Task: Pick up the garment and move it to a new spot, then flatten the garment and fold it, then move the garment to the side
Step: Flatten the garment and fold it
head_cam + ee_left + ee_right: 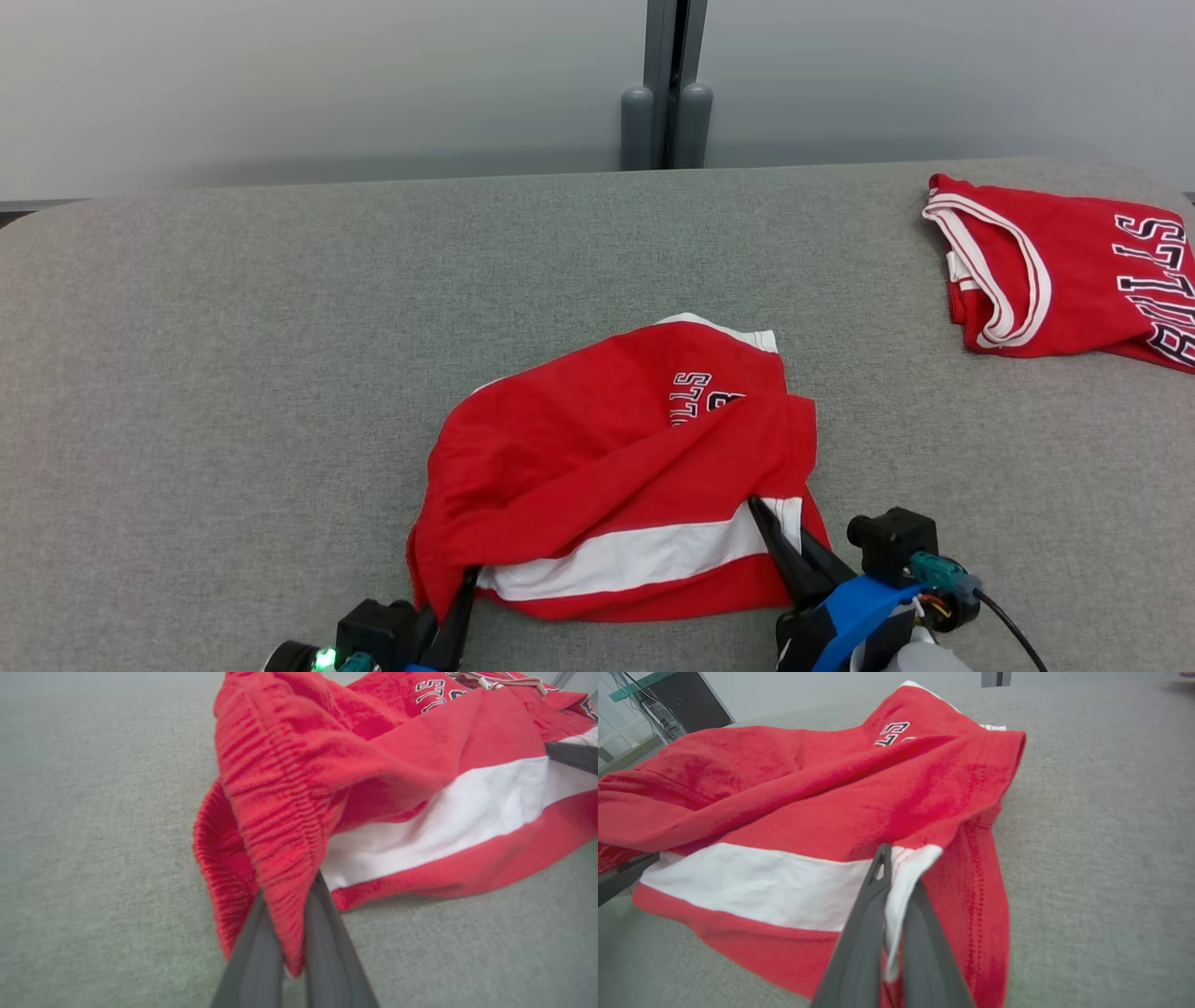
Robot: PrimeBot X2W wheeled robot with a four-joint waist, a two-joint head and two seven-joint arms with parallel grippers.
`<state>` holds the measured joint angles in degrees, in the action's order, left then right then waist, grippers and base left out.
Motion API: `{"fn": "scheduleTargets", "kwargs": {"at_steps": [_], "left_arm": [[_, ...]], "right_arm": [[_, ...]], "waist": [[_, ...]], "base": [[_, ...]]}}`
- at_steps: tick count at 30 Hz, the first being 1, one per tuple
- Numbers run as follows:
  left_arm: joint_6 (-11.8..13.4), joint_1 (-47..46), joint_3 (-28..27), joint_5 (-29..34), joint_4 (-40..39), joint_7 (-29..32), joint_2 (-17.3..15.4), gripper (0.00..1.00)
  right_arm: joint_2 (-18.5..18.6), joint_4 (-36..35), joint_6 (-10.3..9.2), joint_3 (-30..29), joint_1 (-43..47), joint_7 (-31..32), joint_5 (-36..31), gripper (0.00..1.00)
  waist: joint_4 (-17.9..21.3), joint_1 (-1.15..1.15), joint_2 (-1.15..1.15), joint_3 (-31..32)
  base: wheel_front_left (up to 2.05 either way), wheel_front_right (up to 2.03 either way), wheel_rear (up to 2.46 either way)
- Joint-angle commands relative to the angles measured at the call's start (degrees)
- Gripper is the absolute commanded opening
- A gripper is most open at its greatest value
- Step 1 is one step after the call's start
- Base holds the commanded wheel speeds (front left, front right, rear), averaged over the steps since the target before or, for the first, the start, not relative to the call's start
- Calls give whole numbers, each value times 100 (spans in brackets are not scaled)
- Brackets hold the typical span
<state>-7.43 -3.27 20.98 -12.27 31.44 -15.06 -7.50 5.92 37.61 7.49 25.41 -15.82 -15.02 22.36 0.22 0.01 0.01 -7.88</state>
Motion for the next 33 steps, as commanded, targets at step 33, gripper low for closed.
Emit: {"fn": "scheduleTargets", "kwargs": {"at_steps": [33], "left_arm": [[-6, -5999, 916, -2713, -226, -13, -745, 0]], "right_arm": [[867, 215, 1, 26, -5539, -20, 911, 0]], "waist": [[103, -1, -1, -1535]], "base": [[0, 0, 0]]}}
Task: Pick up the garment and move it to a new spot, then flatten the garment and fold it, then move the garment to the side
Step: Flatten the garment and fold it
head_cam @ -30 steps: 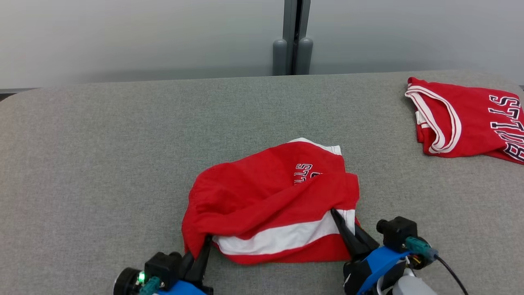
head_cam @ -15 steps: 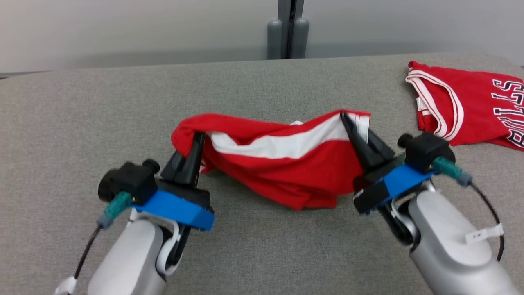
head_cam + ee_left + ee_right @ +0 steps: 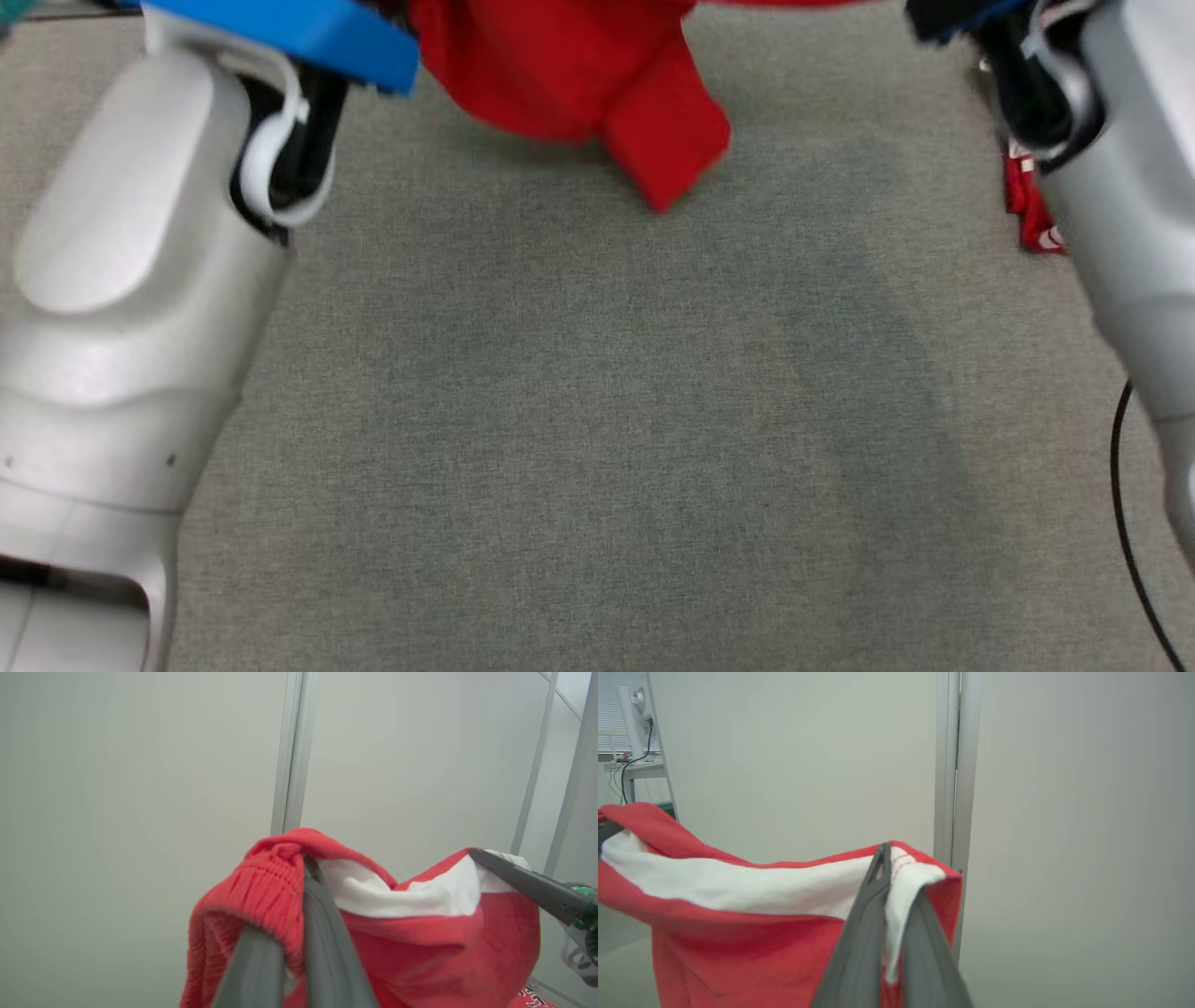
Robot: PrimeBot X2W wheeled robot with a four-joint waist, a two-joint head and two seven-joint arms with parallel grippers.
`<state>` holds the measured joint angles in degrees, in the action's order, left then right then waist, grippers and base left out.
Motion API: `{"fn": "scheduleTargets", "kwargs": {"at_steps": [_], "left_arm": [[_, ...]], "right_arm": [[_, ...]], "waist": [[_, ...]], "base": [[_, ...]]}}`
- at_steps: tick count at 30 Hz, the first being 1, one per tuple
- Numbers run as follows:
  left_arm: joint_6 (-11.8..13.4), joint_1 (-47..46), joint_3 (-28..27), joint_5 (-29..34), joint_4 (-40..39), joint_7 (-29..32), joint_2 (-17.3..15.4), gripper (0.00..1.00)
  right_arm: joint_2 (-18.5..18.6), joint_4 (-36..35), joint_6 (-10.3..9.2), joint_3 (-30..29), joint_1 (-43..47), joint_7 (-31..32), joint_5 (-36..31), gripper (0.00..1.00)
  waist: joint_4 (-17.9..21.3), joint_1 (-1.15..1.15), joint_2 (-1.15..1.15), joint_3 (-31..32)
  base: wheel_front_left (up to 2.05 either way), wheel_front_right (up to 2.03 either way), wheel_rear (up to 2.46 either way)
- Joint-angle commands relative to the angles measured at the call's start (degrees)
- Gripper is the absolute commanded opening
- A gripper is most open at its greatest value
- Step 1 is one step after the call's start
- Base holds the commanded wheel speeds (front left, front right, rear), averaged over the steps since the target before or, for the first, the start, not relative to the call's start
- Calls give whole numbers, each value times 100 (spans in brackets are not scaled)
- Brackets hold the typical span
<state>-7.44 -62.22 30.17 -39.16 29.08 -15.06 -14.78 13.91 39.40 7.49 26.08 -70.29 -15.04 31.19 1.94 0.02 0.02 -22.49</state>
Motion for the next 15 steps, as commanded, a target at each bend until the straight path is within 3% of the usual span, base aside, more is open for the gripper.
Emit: {"fn": "scheduleTargets", "kwargs": {"at_steps": [1, 9, 15], "left_arm": [[-5, -398, 68, -95, 115, -13, -11, 0], [-5, -1720, 476, -495, 592, -13, 60, 0], [-5, -1203, 877, -705, 660, -13, 26, 0]], "right_arm": [[77, 181, 1, -117, -345, -18, 109, 0], [-6, 562, 1, -175, -1369, -18, 357, 0], [-12, 598, 1, 267, -832, -18, 590, 0]], "waist": [[-78, -2, -2, -124], [-77, -2, -2, -339], [-79, -2, -2, -408]], "base": [[0, 0, 0], [0, 0, 0], [0, 0, 0]]}}
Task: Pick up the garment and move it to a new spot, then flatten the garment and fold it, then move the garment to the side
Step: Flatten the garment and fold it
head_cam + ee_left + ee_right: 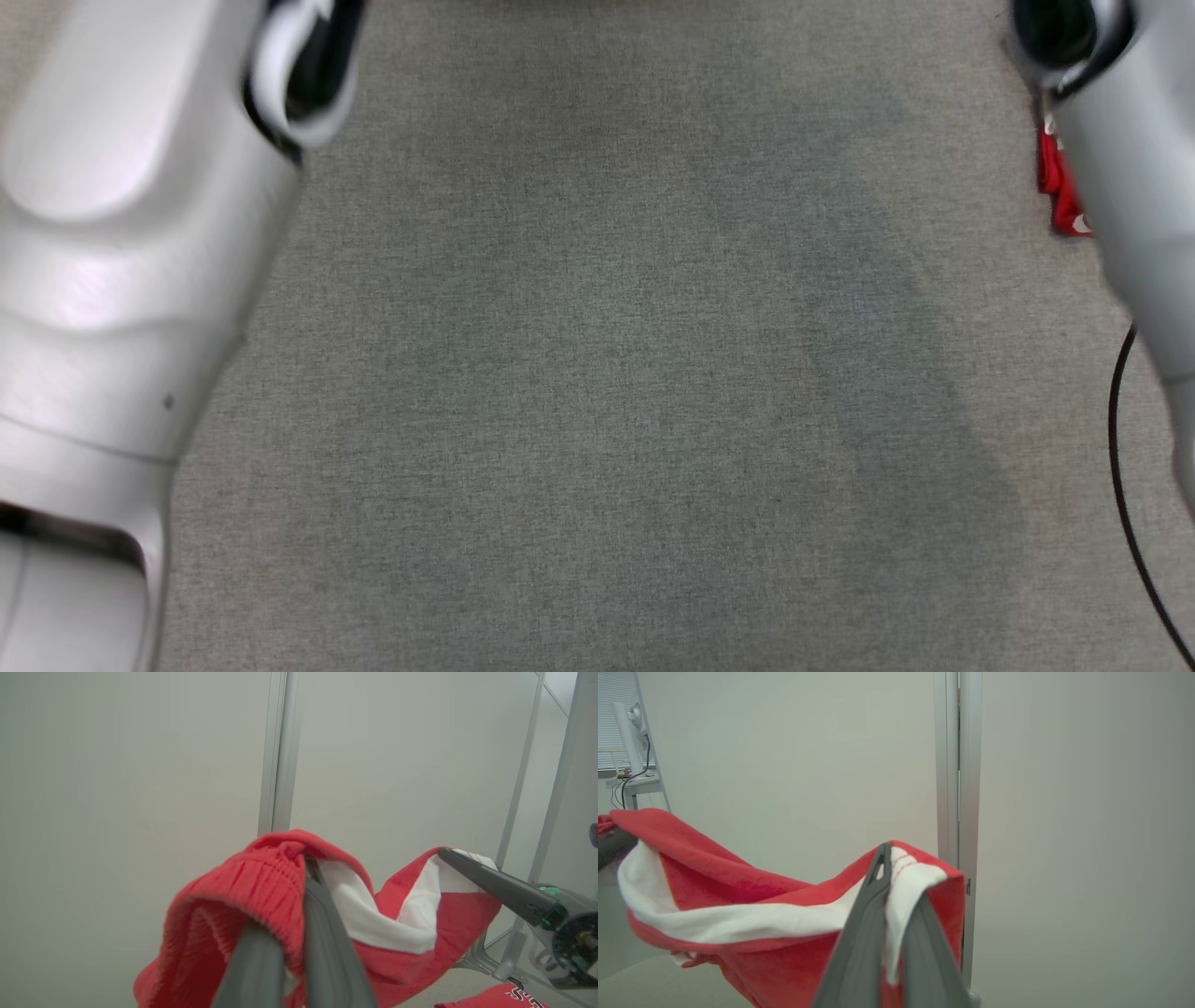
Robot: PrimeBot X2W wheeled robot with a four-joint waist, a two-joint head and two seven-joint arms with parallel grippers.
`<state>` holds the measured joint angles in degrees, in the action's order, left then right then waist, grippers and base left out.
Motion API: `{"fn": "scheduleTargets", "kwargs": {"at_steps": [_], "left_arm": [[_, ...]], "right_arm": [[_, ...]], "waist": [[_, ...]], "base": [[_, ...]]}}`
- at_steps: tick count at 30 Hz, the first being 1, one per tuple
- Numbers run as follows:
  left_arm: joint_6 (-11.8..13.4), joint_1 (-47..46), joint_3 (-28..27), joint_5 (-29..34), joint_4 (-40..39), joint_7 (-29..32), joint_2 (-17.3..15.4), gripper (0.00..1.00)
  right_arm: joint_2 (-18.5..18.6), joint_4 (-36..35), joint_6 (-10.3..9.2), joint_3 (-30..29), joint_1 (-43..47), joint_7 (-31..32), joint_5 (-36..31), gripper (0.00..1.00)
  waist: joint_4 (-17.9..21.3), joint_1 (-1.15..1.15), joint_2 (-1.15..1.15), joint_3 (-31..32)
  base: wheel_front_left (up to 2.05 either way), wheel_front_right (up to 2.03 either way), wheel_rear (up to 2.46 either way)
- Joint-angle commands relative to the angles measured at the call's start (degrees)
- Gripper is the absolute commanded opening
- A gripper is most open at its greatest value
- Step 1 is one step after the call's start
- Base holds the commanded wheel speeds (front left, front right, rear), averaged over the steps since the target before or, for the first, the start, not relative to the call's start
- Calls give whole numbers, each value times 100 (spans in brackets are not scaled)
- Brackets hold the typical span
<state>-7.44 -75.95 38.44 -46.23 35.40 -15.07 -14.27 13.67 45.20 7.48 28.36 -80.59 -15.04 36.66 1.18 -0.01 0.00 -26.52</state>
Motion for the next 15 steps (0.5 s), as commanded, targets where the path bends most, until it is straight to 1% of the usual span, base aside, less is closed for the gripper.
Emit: {"fn": "scheduleTargets", "kwargs": {"at_steps": [1, 4, 5, 9, 11, 15], "left_arm": [[-5, 288, 72, -19, -3, -12, -43, 0], [-5, 826, 88, -88, -127, -13, -52, 0], [-5, 1049, 18, -129, -198, -13, -32, 0], [-5, 2094, 39, -102, -450, -11, -23, 0], [-5, 2575, -148, -149, -653, -12, -39, 0], [-5, 3670, -255, 21, -1041, -12, -59, 0]], "right_arm": [[23, -15, 3, 124, 316, -18, 72, 0], [74, -176, 2, 395, 780, -18, 178, 0], [113, -249, 2, 462, 964, -18, 214, 0], [256, -611, 3, 755, 1827, -18, 375, 0], [343, -817, 3, 835, 2266, -18, 514, 0], [549, -1237, 2, 938, 3135, -18, 689, 0]], "waist": [[-4, 1, 0, -13], [-10, 1, 0, -15], [-14, 1, 0, -3], [-27, 1, 0, 121], [-42, 1, 0, 211], [-55, 1, 0, 451]], "base": [[0, 0, 0], [0, 0, 0], [0, 0, 0], [0, 0, 0], [0, 0, 0], [0, 0, 0]]}}
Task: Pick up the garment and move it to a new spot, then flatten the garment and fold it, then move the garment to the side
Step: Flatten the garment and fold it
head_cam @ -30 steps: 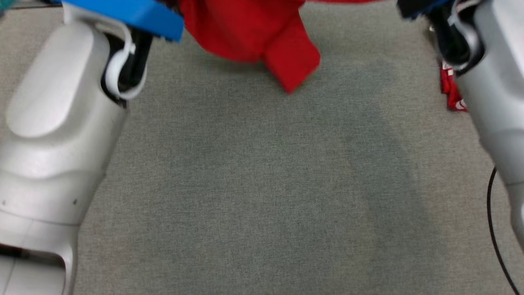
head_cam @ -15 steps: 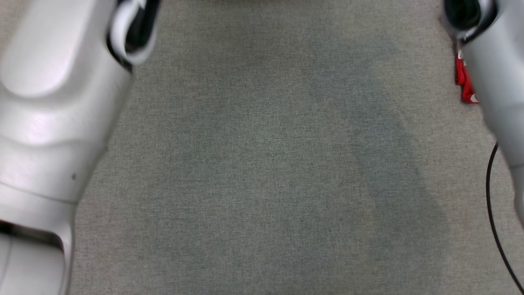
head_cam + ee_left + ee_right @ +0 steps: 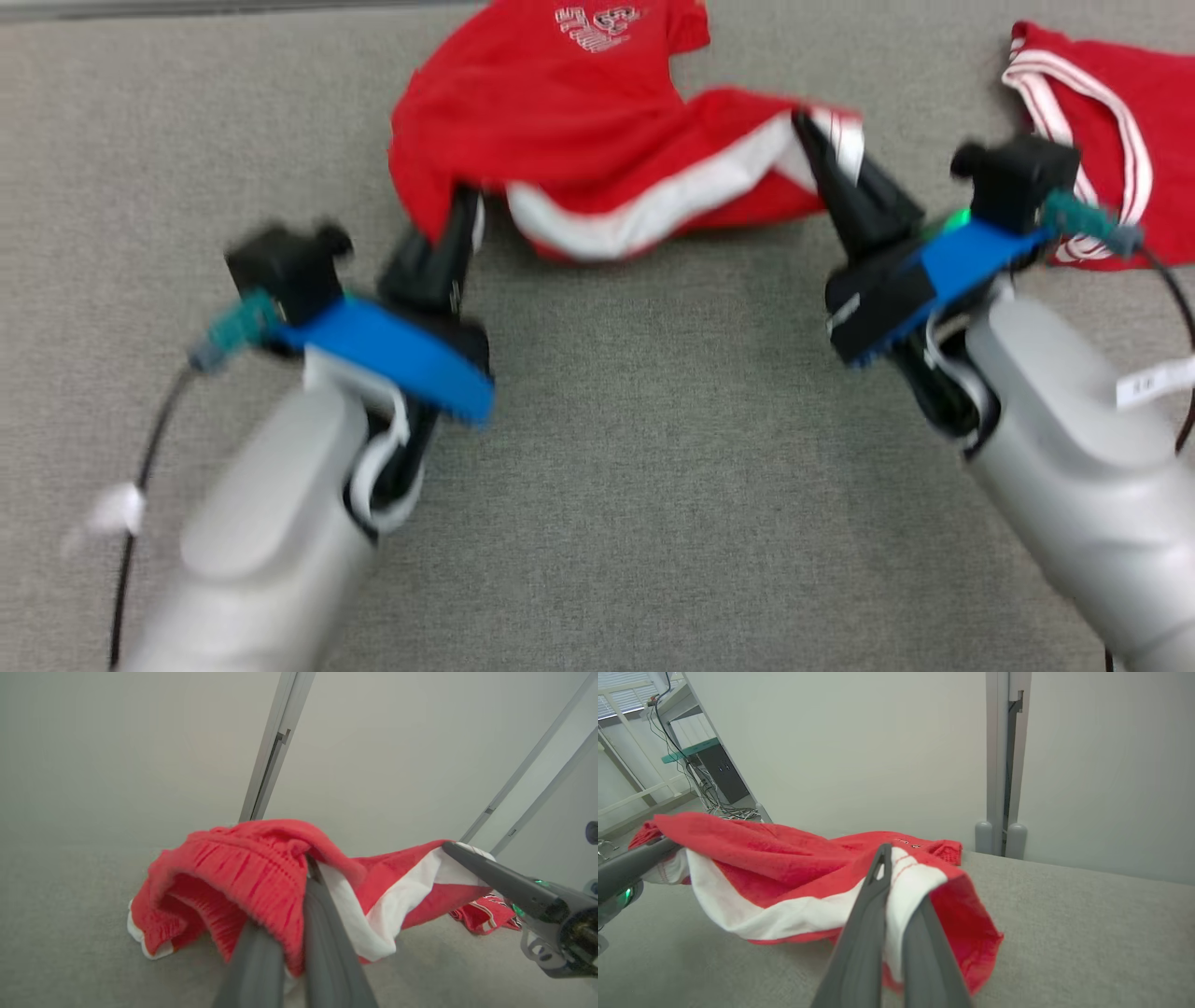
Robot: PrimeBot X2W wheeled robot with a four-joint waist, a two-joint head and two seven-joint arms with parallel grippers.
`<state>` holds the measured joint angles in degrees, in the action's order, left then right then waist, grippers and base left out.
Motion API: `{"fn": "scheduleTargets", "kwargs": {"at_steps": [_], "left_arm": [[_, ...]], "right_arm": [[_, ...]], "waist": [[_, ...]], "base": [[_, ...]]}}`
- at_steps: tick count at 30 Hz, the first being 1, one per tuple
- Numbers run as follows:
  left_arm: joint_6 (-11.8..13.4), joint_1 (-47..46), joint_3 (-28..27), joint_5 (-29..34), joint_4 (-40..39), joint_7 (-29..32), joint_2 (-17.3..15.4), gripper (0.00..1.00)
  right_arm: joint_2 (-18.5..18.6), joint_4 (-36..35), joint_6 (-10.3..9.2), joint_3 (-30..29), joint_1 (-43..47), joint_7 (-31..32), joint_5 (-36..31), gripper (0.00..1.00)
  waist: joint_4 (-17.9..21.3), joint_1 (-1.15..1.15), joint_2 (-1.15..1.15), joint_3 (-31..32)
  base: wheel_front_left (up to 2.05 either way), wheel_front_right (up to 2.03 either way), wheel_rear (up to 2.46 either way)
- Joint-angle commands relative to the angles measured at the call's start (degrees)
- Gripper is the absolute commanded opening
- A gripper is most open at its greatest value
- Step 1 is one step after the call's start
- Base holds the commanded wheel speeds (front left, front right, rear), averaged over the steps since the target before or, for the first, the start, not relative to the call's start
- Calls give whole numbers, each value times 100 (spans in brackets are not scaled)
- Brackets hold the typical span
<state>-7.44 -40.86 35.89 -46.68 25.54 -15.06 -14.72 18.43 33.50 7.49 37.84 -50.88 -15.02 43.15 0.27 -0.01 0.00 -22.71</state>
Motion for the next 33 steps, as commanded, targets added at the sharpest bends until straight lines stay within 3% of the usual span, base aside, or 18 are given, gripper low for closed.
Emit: {"fn": "scheduleTargets", "kwargs": {"at_steps": [1, 10, 22, 33], "left_arm": [[-5, 395, -8, 97, -131, -13, -32, 0], [-6, 1997, 290, 325, -559, -13, -217, 0], [-6, 3068, 580, 276, -1051, -13, -589, 0], [-6, 3262, 933, 42, -1306, -13, -637, 0]], "right_arm": [[111, -157, 2, 0, 378, -20, 69, 0], [425, -886, 2, -117, 2174, -20, 315, 0], [868, -1941, 1, -595, 4077, -19, 583, 0], [956, -2167, 2, -935, 4547, -20, 457, 0]], "waist": [[38, 1, 0, 138], [-9, 1, 0, 735], [-1, 1, 0, 1290], [-59, 1, 0, 1446]], "base": [[0, 0, 0], [0, 0, 0], [0, 0, 0], [0, 0, 0]]}}
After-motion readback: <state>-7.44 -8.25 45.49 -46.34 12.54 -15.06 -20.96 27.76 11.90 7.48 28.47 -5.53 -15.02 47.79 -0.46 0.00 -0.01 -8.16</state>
